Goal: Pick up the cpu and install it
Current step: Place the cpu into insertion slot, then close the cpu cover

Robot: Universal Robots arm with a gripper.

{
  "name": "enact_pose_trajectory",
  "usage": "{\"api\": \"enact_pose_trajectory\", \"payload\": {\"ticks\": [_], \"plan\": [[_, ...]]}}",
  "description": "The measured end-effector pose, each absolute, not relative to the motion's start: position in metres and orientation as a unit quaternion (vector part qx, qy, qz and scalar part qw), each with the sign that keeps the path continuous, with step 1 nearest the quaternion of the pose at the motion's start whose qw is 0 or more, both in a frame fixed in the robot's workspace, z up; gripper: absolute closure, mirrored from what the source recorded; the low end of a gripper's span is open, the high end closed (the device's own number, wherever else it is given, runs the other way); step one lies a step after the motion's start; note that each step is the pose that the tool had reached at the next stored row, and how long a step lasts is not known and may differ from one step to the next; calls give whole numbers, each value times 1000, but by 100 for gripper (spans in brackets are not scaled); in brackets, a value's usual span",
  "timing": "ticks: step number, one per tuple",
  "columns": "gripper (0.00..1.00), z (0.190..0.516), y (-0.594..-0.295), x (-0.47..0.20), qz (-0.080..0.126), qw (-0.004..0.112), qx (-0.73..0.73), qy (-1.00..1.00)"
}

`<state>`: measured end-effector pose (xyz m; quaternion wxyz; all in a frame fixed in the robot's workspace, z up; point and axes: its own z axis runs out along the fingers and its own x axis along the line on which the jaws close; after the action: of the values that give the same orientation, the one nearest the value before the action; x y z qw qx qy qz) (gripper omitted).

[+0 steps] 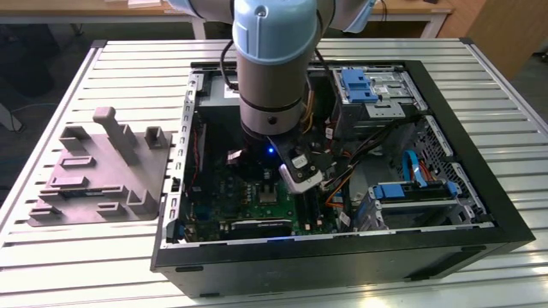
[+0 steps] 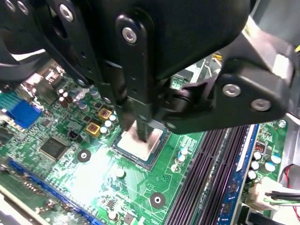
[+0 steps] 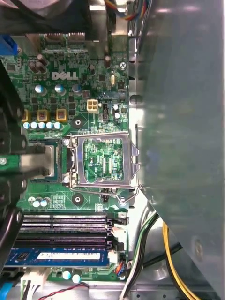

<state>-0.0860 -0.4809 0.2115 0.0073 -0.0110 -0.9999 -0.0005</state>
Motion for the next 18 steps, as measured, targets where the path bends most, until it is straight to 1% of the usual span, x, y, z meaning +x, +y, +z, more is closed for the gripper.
{"api": "enact_pose_trajectory", "payload": {"ticks": [1,2,3,4,5,18], "plan": [[79,213,-481,-86,0,8,-11,-1000],[79,213,-481,-86,0,8,-11,-1000],[85,213,-481,-86,-1,8,-11,-1000],[85,213,-481,-86,-1,8,-11,-1000],[89,213,-481,-86,-1,8,-11,-1000],[89,214,-481,-86,-1,9,-11,-1000]]}}
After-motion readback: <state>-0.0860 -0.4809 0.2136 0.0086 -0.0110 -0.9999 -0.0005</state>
